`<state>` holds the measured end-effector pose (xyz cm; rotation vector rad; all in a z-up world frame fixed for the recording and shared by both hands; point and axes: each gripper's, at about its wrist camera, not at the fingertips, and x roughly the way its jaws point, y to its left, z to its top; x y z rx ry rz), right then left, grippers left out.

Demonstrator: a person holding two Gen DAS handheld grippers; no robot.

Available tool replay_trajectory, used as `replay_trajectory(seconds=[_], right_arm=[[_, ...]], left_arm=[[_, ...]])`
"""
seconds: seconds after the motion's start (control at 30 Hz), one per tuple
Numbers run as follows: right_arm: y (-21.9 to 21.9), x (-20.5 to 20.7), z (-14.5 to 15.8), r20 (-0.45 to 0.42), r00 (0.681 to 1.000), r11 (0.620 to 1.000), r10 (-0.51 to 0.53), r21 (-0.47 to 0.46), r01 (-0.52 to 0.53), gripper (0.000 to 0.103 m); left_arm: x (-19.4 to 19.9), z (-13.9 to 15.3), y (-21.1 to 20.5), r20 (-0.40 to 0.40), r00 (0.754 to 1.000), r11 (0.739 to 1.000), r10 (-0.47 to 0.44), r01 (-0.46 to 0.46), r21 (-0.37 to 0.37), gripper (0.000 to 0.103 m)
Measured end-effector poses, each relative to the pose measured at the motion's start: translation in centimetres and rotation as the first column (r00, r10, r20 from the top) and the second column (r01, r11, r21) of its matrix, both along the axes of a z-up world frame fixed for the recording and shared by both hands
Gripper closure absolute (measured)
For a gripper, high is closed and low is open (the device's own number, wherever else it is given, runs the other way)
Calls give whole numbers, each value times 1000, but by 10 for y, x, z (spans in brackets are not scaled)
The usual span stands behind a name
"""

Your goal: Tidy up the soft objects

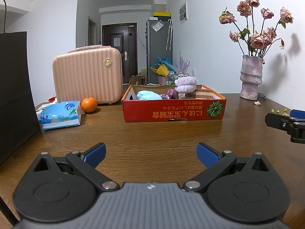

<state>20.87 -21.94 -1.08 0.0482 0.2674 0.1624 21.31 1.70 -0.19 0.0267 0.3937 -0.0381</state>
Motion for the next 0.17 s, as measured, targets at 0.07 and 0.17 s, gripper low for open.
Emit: replay_trajectory(seconds=[0.07,0.17], right_arm=[[0,0,0,-1,1000,1000,0,0,0,0],[0,0,0,-1,1000,1000,0,0,0,0]], left_arm=[[0,0,-1,1,1000,1000,-4,4,1,0],[-1,0,-2,3,1000,1000,-9,9,3,0]])
